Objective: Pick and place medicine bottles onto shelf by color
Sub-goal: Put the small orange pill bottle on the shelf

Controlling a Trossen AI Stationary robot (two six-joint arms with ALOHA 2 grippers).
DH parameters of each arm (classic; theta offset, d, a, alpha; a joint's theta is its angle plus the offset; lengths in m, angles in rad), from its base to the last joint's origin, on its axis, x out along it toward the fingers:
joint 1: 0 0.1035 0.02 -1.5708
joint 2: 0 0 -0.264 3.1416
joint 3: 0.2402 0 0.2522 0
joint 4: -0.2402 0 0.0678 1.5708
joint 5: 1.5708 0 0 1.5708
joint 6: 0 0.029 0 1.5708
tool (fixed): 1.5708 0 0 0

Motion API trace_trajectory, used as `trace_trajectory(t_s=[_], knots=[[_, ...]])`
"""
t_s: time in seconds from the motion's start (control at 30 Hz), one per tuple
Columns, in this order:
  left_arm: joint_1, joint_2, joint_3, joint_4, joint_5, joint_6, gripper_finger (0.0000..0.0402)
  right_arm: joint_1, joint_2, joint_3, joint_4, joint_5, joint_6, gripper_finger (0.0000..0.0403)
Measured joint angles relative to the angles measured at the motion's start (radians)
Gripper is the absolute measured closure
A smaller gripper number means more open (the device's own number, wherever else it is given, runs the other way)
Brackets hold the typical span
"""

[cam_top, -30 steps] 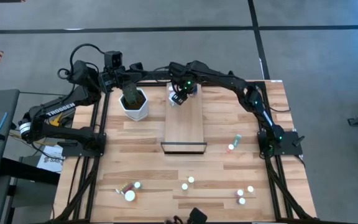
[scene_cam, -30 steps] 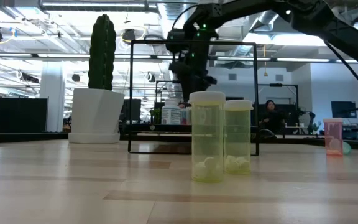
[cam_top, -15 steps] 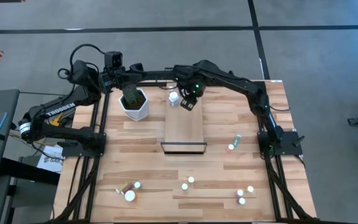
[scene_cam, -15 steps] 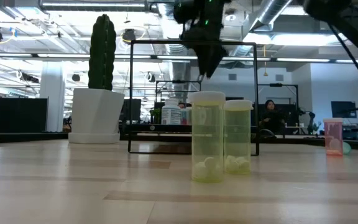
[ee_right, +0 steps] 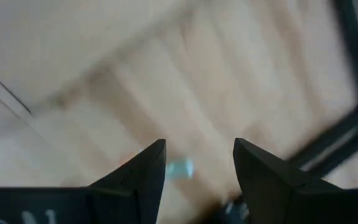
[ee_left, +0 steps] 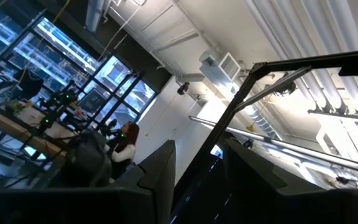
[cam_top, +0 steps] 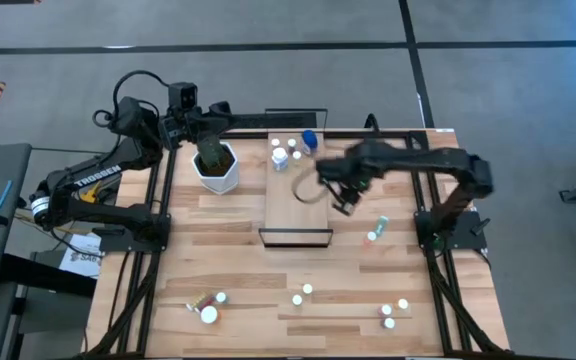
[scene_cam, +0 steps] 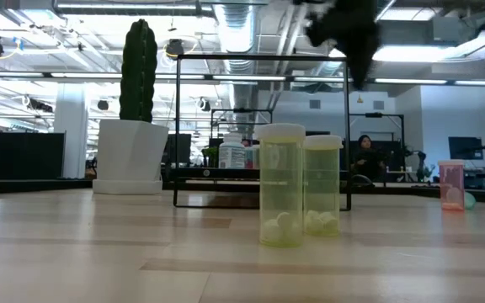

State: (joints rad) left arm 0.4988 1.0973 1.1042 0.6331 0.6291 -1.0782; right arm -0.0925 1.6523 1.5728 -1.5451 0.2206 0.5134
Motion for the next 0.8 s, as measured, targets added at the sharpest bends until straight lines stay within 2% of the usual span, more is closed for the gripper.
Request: trace_trajectory(t_s=[0.2,0.33,0.5,0.8], knots=[[0.0,0.0,0.0,-0.015,-0.05,0.02,0.0281,0.136,-0.188,-0.388,0.122,-0.207,0.231,0.0195],[0.0,0.0,0.0,-0.056,-0.104,0.047,0.0281,0.227,-0.26,-0.533,0.202,-0.246,0.355,0.0195],[-0.002,0.0,0.0,-0.122,-0.187,0.073,0.0281,0.286,-0.308,-0.589,0.243,-0.249,0.429,0.0196],[-0.015,0.0,0.0,-0.152,-0.253,0.096,0.0281,0.283,-0.3,-0.59,0.39,-0.192,0.371,0.0196]])
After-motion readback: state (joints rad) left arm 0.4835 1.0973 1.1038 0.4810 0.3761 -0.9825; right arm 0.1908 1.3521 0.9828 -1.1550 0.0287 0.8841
